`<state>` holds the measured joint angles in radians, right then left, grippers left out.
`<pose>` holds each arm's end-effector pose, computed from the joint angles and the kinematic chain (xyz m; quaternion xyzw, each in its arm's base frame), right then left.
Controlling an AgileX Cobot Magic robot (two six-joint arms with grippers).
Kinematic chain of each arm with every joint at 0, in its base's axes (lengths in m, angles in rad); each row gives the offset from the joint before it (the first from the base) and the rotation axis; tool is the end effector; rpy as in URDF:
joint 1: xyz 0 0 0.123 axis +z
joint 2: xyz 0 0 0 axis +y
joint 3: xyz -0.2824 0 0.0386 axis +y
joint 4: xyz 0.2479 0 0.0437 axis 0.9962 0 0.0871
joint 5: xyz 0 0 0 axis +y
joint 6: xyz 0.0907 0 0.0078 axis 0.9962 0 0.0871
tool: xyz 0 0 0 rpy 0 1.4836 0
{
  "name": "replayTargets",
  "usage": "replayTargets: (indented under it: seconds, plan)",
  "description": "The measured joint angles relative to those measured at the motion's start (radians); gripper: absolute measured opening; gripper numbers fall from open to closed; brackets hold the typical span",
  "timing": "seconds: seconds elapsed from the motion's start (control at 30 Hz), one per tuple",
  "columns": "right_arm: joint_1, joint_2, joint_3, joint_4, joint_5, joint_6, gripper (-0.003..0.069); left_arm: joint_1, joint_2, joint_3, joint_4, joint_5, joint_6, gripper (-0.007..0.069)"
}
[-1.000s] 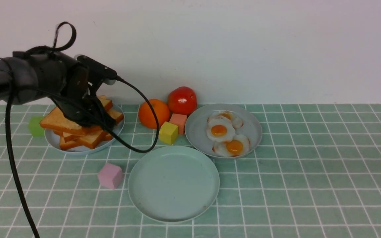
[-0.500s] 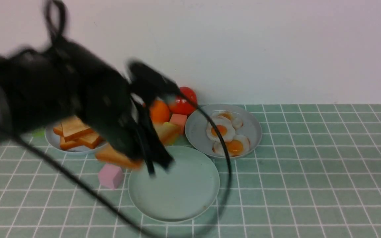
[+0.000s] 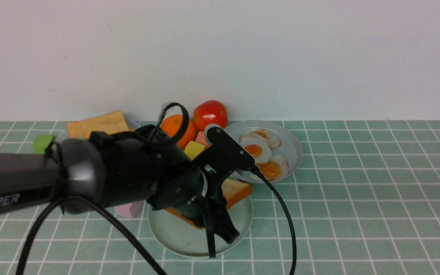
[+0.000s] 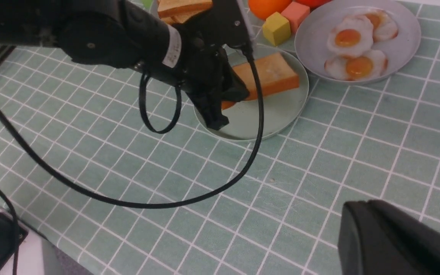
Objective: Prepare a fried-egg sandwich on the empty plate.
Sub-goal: Use the left arm to put a slice of bread into the empty plate in the middle, then use the right arm to grab a fried egg
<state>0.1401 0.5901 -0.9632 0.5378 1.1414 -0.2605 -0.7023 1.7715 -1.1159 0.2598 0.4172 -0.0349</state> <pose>0.0606 0.0514 0.3963 -0.1772 0.8520 0.2402 0.4301 0.2871 -0.2305 0.2006 0.4038 0.8649 -0.0243 0.2972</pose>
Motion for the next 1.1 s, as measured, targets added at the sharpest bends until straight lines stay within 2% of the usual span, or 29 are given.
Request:
replayTargets:
  seconds: [0.07,0.1,0.13,0.17,0.23,0.37,0.4,0.47,0.53,0.6,0.67,0.7,0.73,0.8,0.93,1.1]
  plan:
    - [0.000,0.001,0.000,-0.031,0.019,0.011,0.0058,0.000,0.004,0.000,0.001,-0.001,0.000,0.0181]
    - [0.000,0.001,0.000,-0.031,0.019,0.011,0.0058,0.000,0.004,0.000,0.001,-0.001,0.000,0.0189]
    - [0.000,0.007,0.000,-0.052,0.028,0.035,0.0097,0.000,0.004,0.000,0.001,-0.001,0.000,0.0267]
    - [0.000,0.007,0.000,-0.054,0.028,0.035,0.0101,0.000,0.004,0.000,0.001,-0.001,0.000,0.0277]
    - [0.000,0.032,0.000,-0.058,0.027,0.075,0.0190,0.000,0.001,0.000,0.001,0.007,0.000,0.0382]
    - [0.000,0.097,0.000,-0.052,0.001,0.099,0.0322,0.000,-0.054,0.000,-0.036,0.045,0.000,0.0482]
    - [0.000,0.102,0.000,-0.052,0.001,0.099,0.0322,0.000,-0.060,0.000,-0.040,0.045,0.000,0.0486]
    - [0.000,0.177,-0.001,-0.031,-0.039,0.102,0.0372,0.000,-0.146,0.000,-0.097,0.080,-0.001,0.0501]
    - [0.000,0.265,-0.001,0.000,-0.090,0.103,0.0384,-0.001,-0.255,0.000,-0.156,0.115,-0.016,0.0472]
    - [0.000,0.339,-0.001,0.027,-0.142,0.099,0.0381,-0.002,-0.344,0.000,-0.186,0.149,-0.039,0.0399]
    - [0.000,0.450,-0.001,0.073,-0.239,0.075,0.0366,-0.002,-0.476,0.005,-0.196,0.188,-0.075,0.0255]
    - [0.000,0.471,-0.001,0.078,-0.248,0.069,0.0365,-0.002,-0.476,0.005,-0.196,0.190,-0.075,0.0241]
    - [0.000,0.543,-0.001,0.116,-0.305,0.040,0.0353,-0.002,-0.554,0.022,-0.196,0.199,-0.089,0.0133]
    - [0.000,0.647,-0.006,0.184,-0.368,-0.020,0.0342,-0.002,-0.688,0.069,-0.195,0.195,-0.093,-0.0002]
    - [0.000,0.852,-0.075,0.296,-0.416,-0.154,0.0337,-0.002,-0.889,0.182,-0.195,0.149,-0.099,-0.0013]
    - [0.000,1.124,-0.268,0.375,-0.425,-0.226,0.0337,-0.002,-1.094,0.351,-0.195,0.076,-0.144,-0.0013]
